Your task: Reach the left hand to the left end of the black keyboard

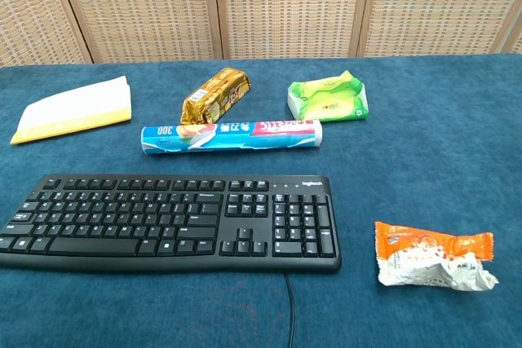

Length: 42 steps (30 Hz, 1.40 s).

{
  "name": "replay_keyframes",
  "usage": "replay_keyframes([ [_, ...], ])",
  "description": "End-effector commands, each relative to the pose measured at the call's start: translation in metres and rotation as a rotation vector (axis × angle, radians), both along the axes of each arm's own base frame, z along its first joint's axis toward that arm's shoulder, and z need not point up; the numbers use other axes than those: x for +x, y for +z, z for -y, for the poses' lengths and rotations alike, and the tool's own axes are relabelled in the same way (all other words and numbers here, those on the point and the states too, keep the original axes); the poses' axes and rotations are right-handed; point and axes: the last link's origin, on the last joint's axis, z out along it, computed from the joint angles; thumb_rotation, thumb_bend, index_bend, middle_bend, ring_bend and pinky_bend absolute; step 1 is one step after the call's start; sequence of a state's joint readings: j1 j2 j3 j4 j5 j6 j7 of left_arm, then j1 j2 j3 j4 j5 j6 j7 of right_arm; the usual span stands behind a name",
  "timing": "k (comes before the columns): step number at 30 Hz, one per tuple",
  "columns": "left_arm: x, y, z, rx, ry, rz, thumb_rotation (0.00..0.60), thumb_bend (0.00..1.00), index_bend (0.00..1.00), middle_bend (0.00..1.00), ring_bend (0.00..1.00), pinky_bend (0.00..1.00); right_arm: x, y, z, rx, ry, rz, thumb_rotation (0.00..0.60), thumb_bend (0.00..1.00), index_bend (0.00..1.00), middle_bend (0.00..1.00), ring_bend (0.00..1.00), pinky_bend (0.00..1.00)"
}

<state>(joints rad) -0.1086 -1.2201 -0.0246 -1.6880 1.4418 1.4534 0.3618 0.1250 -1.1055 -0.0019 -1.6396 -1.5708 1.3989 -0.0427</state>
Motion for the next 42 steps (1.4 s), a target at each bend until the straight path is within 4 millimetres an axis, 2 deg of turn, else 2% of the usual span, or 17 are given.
replay_keyframes([
  [1, 0.005, 0.001, -0.002, 0.017, -0.008, 0.013, 0.6, 0.16, 0.0, 0.15, 0.18, 0.14, 0.0, -0.002, 0.0, 0.007, -0.003, -0.003, 0.6, 0.05, 0.0, 0.0, 0.0, 0.0],
  [3, 0.009, 0.001, -0.005, 0.026, -0.03, 0.011, 0.6, 0.27, 0.0, 0.31, 0.33, 0.24, 0.0, -0.003, 0.0, 0.011, -0.005, -0.006, 0.6, 0.05, 0.0, 0.0, 0.0, 0.0],
  [8, 0.021, 0.005, -0.014, 0.008, -0.035, 0.024, 0.6, 0.62, 0.0, 0.61, 0.57, 0.36, 0.0, -0.004, 0.001, 0.009, -0.003, -0.003, 0.6, 0.04, 0.0, 0.0, 0.0, 0.0],
  [10, 0.027, 0.005, -0.018, -0.006, -0.032, 0.051, 0.6, 0.7, 0.0, 0.65, 0.61, 0.38, 0.0, -0.003, 0.001, 0.008, -0.005, -0.002, 0.6, 0.05, 0.0, 0.0, 0.0, 0.0],
  [14, 0.036, 0.006, -0.022, -0.124, 0.028, 0.076, 0.6, 0.8, 0.0, 0.66, 0.63, 0.39, 0.0, -0.002, 0.001, 0.01, -0.006, 0.002, 0.6, 0.05, 0.0, 0.0, 0.0, 0.0],
  [18, 0.044, 0.006, -0.025, -0.283, 0.119, 0.109, 0.6, 0.85, 0.0, 0.66, 0.64, 0.39, 0.0, -0.001, 0.001, 0.007, -0.003, 0.007, 0.6, 0.05, 0.0, 0.0, 0.0, 0.0],
  [25, 0.047, 0.002, -0.036, -0.446, 0.196, 0.072, 0.6, 0.86, 0.0, 0.66, 0.64, 0.39, 0.001, 0.0, 0.001, 0.004, -0.001, 0.012, 0.6, 0.05, 0.0, 0.0, 0.0, 0.0],
  [42, 0.047, -0.033, -0.068, -0.616, 0.357, -0.013, 0.6, 0.88, 0.0, 0.66, 0.64, 0.39, 0.0, 0.003, 0.002, -0.003, -0.002, 0.021, 0.6, 0.05, 0.0, 0.0, 0.0, 0.0],
])
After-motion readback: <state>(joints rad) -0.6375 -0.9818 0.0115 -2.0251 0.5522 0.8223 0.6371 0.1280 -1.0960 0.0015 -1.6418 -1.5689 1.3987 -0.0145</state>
